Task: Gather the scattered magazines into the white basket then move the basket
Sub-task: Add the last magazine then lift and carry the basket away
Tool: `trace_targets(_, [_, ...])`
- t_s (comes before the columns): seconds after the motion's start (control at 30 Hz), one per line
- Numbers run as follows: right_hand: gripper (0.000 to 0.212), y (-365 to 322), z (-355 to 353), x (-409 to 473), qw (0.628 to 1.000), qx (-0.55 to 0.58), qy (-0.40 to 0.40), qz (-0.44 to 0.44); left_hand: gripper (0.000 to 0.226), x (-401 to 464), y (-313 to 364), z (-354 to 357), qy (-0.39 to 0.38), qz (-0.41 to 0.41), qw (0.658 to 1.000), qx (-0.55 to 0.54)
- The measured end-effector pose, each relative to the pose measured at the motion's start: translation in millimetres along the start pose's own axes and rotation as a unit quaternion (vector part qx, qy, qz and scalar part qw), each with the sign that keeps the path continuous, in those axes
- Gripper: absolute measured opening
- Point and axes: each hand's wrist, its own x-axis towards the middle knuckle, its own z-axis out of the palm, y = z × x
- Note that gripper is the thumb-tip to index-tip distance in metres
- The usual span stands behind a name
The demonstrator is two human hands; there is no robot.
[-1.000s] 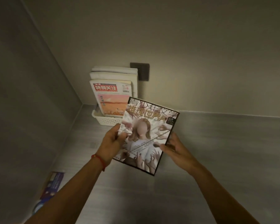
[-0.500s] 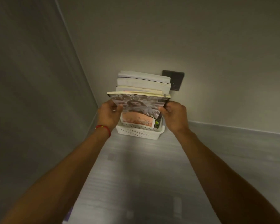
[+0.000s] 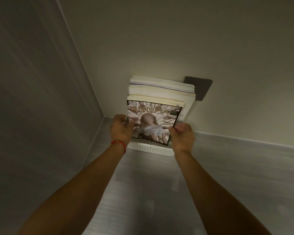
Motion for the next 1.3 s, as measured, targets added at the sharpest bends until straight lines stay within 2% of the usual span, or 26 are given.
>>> trace_targets(0.07, [0.036,5,-1,2,0.999,0.012,0.01,-0.037,0.037,9,-5,0,-0.025,-0.004,1.0,-0.007])
trace_targets(0.13, [0.048,12,-4,8,0.993,-0.082,0.015,-0.084,0.042,19,-10,-2,-0.034,0.019,0.998,0.045])
trace_targets(0.23, [0.091,20,-8,23,0.98,-0.179,-0.085,-0.033,0.048,32,-13,-4,-0.103,0.051,0.988,0.103])
trace_targets(0.27, [0.095,20,-9,29,0.976,-0.176,-0.126,-0.023,0.048,34,-11,-3,-0.141,0.048,0.984,0.102])
trace_targets(0.37, [0.087,18,-7,45,0.976,-0.065,-0.209,0.015,0.054,40,-3,1,-0.216,-0.004,0.974,0.069])
trace_targets(0.53, [0.083,17,3,57,0.973,0.001,-0.219,0.074,0.049,44,2,11,-0.23,-0.06,0.969,0.067])
trace_targets(0.73, [0.08,25,3,52,0.972,0.028,-0.221,0.073,0.048,31,-9,11,-0.211,-0.103,0.97,-0.058])
trace_targets(1.03, [0.07,33,-30,12,0.958,0.016,-0.28,0.058,0.044,-40,-38,-16,-0.148,-0.014,0.989,0.008])
trace_targets(1.17, [0.062,41,-50,-13,0.943,0.017,-0.327,0.05,0.056,-92,-53,-30,-0.093,-0.029,0.995,-0.012])
trace_targets(1.3, [0.068,46,-67,-36,0.919,-0.003,-0.392,0.031,0.061,-153,-58,-50,-0.053,-0.068,0.996,-0.023])
